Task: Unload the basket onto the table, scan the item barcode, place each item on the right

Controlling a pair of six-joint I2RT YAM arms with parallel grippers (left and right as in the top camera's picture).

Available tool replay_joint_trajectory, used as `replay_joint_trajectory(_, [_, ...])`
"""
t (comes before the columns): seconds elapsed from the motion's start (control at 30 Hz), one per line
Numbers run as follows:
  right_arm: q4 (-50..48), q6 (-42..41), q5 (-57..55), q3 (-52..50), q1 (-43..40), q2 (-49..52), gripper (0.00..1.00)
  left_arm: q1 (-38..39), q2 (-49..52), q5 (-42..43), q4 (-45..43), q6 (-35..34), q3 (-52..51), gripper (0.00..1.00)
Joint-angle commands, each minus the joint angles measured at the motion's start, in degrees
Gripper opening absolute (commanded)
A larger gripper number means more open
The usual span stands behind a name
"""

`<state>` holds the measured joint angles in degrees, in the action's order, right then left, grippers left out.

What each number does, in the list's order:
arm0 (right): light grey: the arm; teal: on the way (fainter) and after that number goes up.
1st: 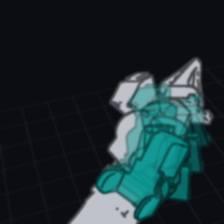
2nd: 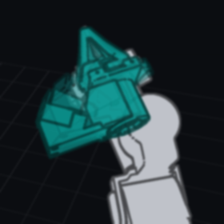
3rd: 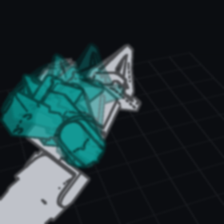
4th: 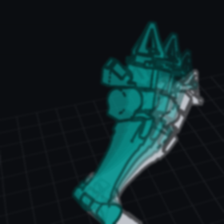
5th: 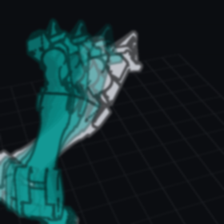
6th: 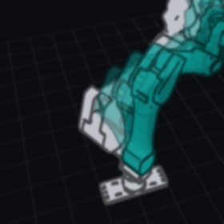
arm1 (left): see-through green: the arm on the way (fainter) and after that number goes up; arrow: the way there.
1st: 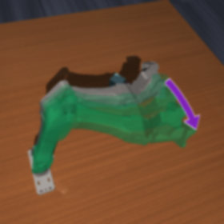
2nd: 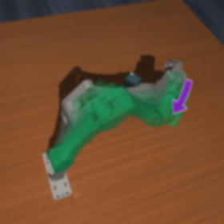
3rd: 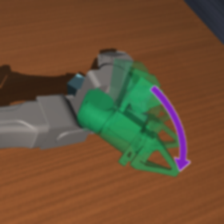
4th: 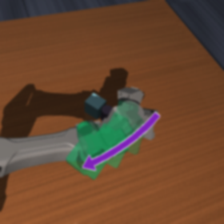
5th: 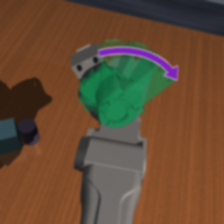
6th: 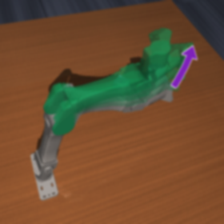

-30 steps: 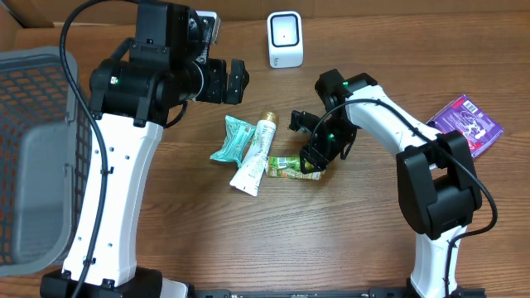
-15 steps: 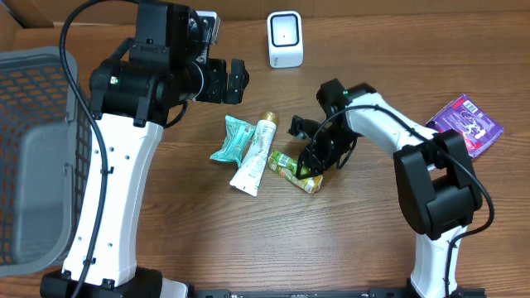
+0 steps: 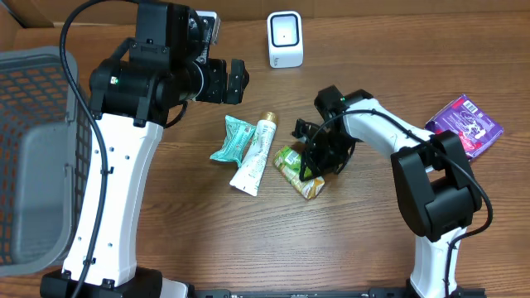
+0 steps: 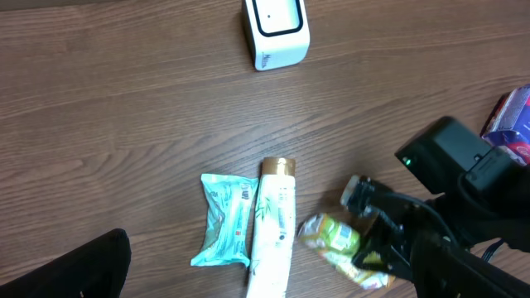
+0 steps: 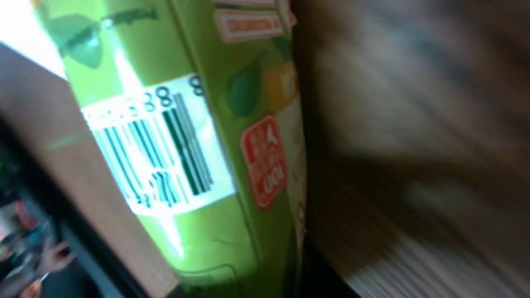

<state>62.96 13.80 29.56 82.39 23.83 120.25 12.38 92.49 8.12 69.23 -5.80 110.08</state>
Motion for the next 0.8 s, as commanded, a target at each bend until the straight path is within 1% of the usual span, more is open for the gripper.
replay_joint_trajectory(0.0, [0.0,-12.7,-20.1,4.2,-0.3,-3.5,0.15,0.0,0.5,0.4,-0.1,0.6,0.2,1.0])
replay_joint_trajectory(0.07, [0.0,-22.4,-31.3,4.8,-0.2,-5.0,0.15,0.0,0.5,0.4,-0.1,0.6,0.2,1.0])
replay_joint_trajectory(0.13, [0.9,-30.3,-40.5,4.8,0.1,-5.6,0.15,0.1,0.5,0.5,-0.1,0.6,0.2,1.0])
replay_joint_trajectory(0.2, [1.4,-36.2,-46.3,4.5,0.3,-5.6,0.15,0.1,0.5,0.4,-0.1,0.6,0.2,1.0])
replay_joint_trajectory(0.23, [0.8,-37.3,-47.3,3.9,0.5,-5.5,0.15,0.1,0.5,0.5,-0.1,0.6,0.2,0.99])
replay_joint_trajectory(0.33, [-1.7,-37.9,-47.5,1.5,1.5,-5.4,0.16,0.1,0.5,0.4,-0.1,0.7,0.2,1.0])
replay_joint_trajectory(0.4, [-3.6,-37.9,-47.5,-0.4,2.9,-5.4,0.23,0.1,0.5,0.4,-0.1,0.6,0.2,1.0])
replay_joint_trajectory(0.47, [-4.9,-37.8,-47.6,-1.6,5.1,-5.4,0.28,0.0,0.5,0.4,-0.1,0.6,0.2,1.0])
replay_joint_trajectory(0.53, [-5.4,-37.3,-48.1,-1.7,7.5,-5.4,0.35,0.0,0.5,0.4,-0.1,0.6,0.2,1.0])
replay_joint_trajectory(0.57, [-5.7,-36.7,-48.5,-1.7,8.6,-5.4,0.44,0.0,0.5,0.4,-0.1,0.7,0.2,1.0])
replay_joint_trajectory(0.6, [-6.2,-36.0,-48.7,-1.6,9.9,-5.4,0.5,0.0,0.5,0.4,-0.1,0.6,0.2,0.99])
replay_joint_trajectory(0.63, [-6.6,-36.1,-49.0,-1.5,10.8,-5.4,0.52,0.0,0.5,0.5,-0.1,0.6,0.2,0.99])
replay_joint_trajectory(0.77, [-5.5,-37.5,-47.5,1.3,12.5,-5.7,0.55,0.0,0.5,0.4,-0.1,0.6,0.2,1.0])
